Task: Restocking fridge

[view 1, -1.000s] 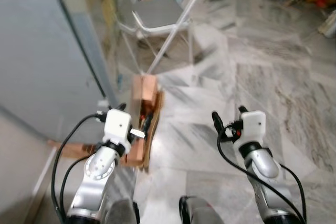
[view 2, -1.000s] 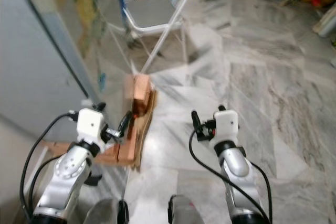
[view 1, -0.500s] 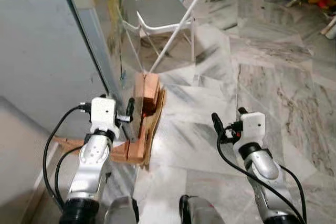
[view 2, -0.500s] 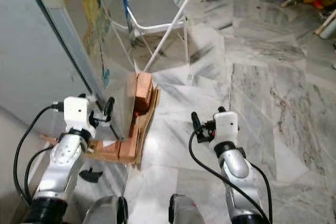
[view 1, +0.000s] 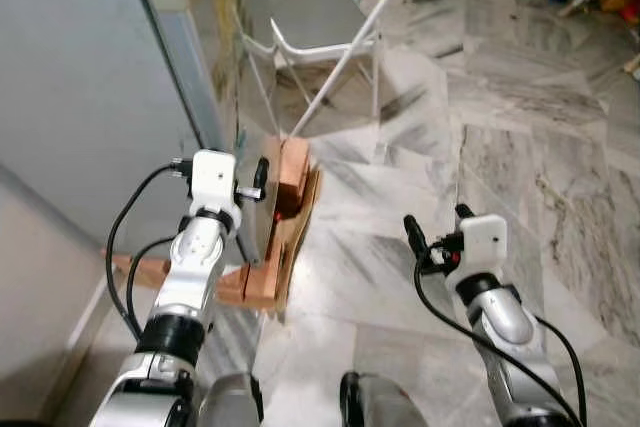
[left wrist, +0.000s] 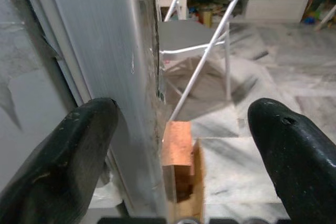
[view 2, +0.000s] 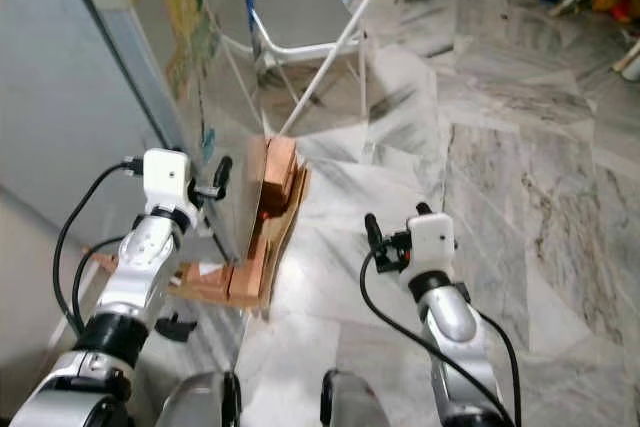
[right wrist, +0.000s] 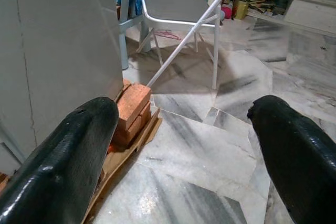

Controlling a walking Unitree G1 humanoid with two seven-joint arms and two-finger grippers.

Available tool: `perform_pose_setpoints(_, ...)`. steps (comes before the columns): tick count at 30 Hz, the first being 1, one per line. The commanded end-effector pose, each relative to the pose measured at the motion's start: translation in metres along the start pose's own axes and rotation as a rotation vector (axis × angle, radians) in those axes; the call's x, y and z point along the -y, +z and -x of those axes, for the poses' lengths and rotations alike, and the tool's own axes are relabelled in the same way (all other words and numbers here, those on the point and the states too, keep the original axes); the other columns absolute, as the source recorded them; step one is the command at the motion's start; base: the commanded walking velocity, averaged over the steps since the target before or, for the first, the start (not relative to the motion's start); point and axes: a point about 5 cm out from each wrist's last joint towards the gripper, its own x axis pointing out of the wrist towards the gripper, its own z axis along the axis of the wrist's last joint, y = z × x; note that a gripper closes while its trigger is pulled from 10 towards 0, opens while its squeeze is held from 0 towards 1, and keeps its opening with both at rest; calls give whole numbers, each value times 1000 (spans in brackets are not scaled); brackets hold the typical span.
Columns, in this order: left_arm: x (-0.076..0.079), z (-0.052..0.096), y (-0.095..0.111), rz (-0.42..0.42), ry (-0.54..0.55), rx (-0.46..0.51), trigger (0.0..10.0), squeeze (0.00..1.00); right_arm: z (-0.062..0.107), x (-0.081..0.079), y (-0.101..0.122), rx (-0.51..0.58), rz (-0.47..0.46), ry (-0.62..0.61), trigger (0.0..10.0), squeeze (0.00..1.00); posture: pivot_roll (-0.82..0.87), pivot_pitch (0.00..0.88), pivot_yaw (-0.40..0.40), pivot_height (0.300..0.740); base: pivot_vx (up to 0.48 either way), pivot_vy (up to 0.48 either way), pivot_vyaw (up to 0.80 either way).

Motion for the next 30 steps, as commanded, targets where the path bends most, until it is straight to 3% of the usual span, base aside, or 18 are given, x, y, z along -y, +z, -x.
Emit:
perform_pose_setpoints(1,-18,-5,5,-16,79,9,10000,0,4,2,0,-6,10,-7,10000,0,34,167,-41,740,0,0,0)
perform_pose_setpoints(8,-36,-9,6,-25,171,-8,10000,0,7,1,0,-6,8,-10,10000,0,30,169,-35,740,0,0,0)
perform_pose_setpoints(15,-19,-8,2,-8,80,10,10000,0,6,0,-1,-13,3,-3,10000,0,35,171,-35,740,0,0,0)
perform_pose_setpoints(23,-1,-22,18,-35,-59,54,10000,0,4,-3,-6,-49,-24,27,10000,0,34,162,-33,740,0,0,0)
perform_pose_setpoints(28,4,-30,29,-48,-82,76,10000,0,8,-4,-20,-171,-44,77,10000,0,33,152,-30,740,0,0,0)
perform_pose_setpoints(30,10,-39,42,-54,-102,100,10000,0,14,-6,-31,-250,-55,116,10000,0,35,147,-31,740,0,0,0)
